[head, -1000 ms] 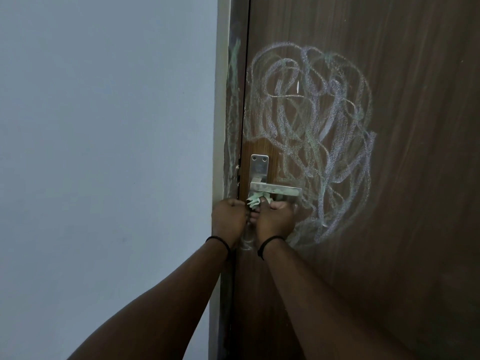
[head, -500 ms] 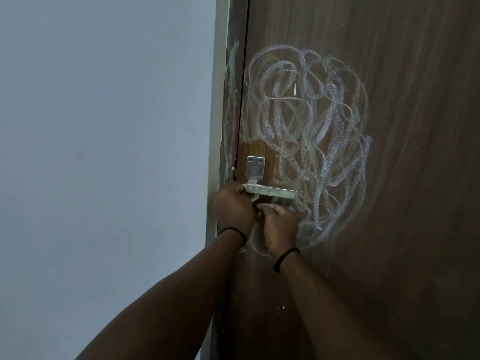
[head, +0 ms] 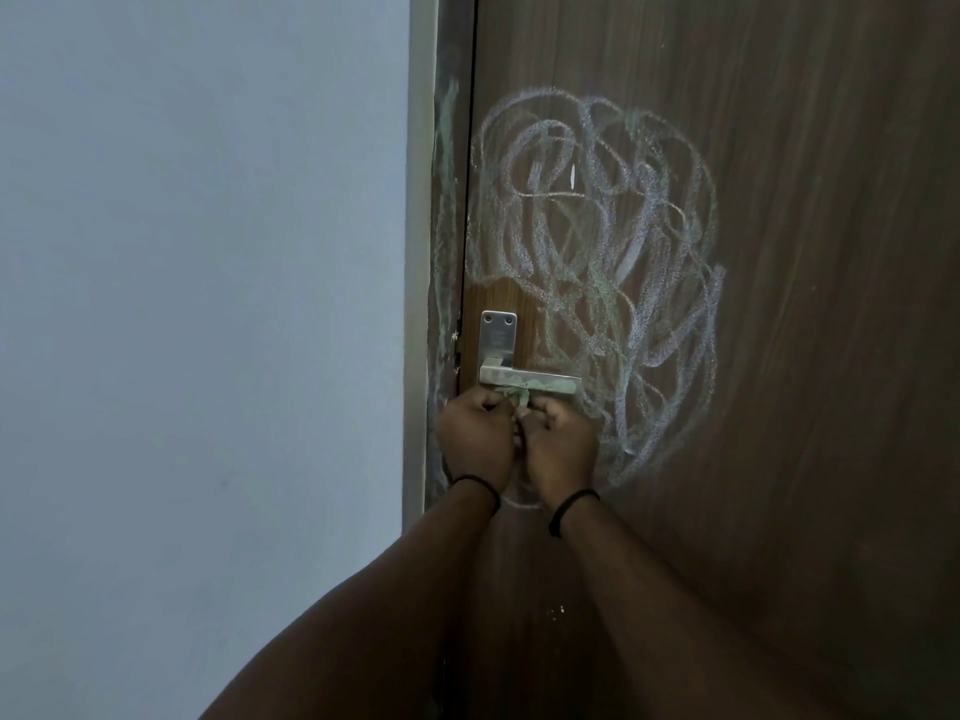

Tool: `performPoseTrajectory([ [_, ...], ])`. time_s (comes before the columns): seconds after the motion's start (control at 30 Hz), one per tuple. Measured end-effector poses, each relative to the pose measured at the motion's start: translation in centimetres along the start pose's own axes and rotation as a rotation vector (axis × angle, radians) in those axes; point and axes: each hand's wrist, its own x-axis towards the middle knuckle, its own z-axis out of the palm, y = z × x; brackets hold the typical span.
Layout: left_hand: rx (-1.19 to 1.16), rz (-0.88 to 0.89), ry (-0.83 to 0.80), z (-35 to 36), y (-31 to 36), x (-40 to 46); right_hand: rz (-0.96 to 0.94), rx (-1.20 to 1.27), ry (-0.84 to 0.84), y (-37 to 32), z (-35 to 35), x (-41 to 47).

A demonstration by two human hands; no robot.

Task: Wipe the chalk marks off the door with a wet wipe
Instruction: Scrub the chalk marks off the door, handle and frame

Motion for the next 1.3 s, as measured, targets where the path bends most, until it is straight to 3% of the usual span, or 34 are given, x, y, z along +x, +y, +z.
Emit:
performPoseTrajectory([
  [0.07,-0.064,-0.032,-0.084,-0.9,-0.6,0.4,-0.047,-0.012,-0.014,-0.2,0.5,-0.1],
  [0.17,-0.249,-0.220,-0.261,-2.8,-1.1,1.3,-0.052,-0.085,0.053,-0.3,1.4,0.0],
  [0.3,-0.305,-0.271,-0.088,-4.4,-1.6,2.4,0.062,0.019,0.272,-0.9,3.5,0.6],
  [0.43,-0.118,-0.124,-0.046,-4.3,-1.5,2.5,0.120,0.178,0.406,-1.1,5.1,0.9],
  [0.57,-0.051,-0.070,-0.019,-3.9,-1.5,2.6,0.018,-0.058,0.296,0.3,5.3,-0.7],
  [0.63,-0.043,-0.060,-0.029,-3.6,-1.9,2.7,0.010,-0.052,0.281,0.3,5.4,-0.8],
  [0.73,-0.074,-0.041,-0.054,-3.2,-1.7,2.9,0.064,0.017,0.404,-0.5,5.8,0.5],
  [0.9,-0.076,0.015,-0.053,-2.8,-2.1,3.3,0.006,-0.043,0.251,0.6,5.1,-0.7],
  [1.03,-0.101,-0.001,-0.077,-2.5,-2.3,3.3,0.029,0.011,0.430,-0.4,4.6,0.8],
  [1.2,-0.085,-0.017,-0.073,-2.4,-2.3,3.4,0.064,-0.135,0.213,0.6,3.4,0.3],
  [1.3,-0.100,-0.063,-0.060,-2.3,-2.1,3.4,0.166,-0.083,0.213,1.1,2.3,0.3],
])
